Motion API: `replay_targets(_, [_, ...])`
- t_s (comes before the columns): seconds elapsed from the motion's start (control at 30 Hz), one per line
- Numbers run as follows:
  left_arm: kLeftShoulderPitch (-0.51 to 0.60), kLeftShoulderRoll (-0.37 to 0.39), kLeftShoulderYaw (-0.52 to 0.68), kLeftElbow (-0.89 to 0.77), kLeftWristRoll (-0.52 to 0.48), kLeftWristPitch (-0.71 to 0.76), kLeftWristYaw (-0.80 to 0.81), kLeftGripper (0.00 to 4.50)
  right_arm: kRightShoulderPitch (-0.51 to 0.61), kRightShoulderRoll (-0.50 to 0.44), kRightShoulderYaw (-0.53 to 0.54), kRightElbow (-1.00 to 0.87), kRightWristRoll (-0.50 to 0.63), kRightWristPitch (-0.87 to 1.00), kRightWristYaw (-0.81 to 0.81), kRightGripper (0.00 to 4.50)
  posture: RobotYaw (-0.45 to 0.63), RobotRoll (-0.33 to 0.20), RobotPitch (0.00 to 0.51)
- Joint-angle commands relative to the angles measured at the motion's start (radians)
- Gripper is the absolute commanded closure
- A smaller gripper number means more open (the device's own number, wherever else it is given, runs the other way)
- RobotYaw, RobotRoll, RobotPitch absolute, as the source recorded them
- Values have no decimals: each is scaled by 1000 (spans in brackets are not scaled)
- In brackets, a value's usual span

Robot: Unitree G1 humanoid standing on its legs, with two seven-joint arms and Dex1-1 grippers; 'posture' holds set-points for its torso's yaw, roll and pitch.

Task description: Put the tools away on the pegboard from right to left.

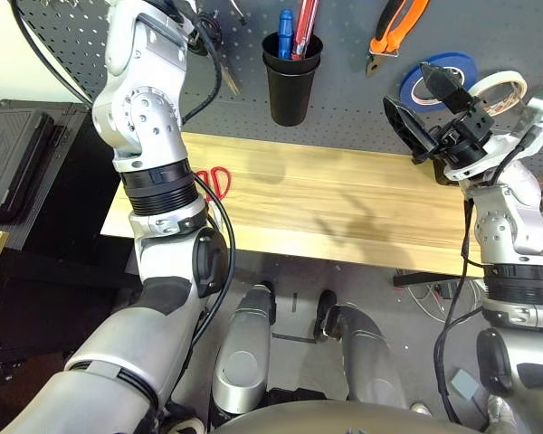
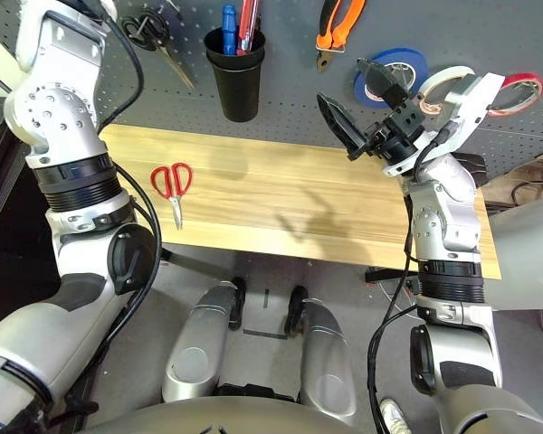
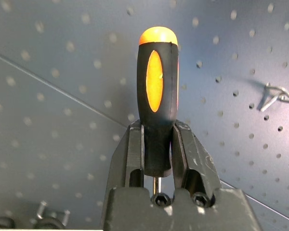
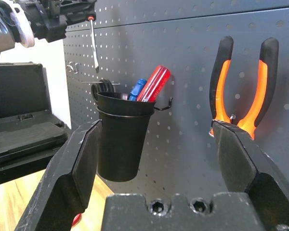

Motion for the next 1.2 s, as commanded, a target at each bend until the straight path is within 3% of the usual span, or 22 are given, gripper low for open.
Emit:
replay_targets(0.03, [7,-28,-22,8,-15,-14,14,3848,5,5,-2,-19,-10,-13,-7,0,207,0,236])
replay_targets(0.37, [26,-88,-55,57,11,-53,14,3848,12,11,4,-15,-22,-21,-15,0,199,0,242])
replay_targets(0.67, [106,-71,-145,82,89,-93,-22,3848,17,16,6,-16,-36,-31,-13,0,196,0,244])
replay_targets(1.0, [142,-60,-182,-26,78,-82,-63,121,19,26,15,2,-46,-44,6,0,209,0,243])
replay_targets(1.2, [152,-19,-162,-108,63,-47,-55,52,21,29,24,16,-51,-43,19,0,217,0,245])
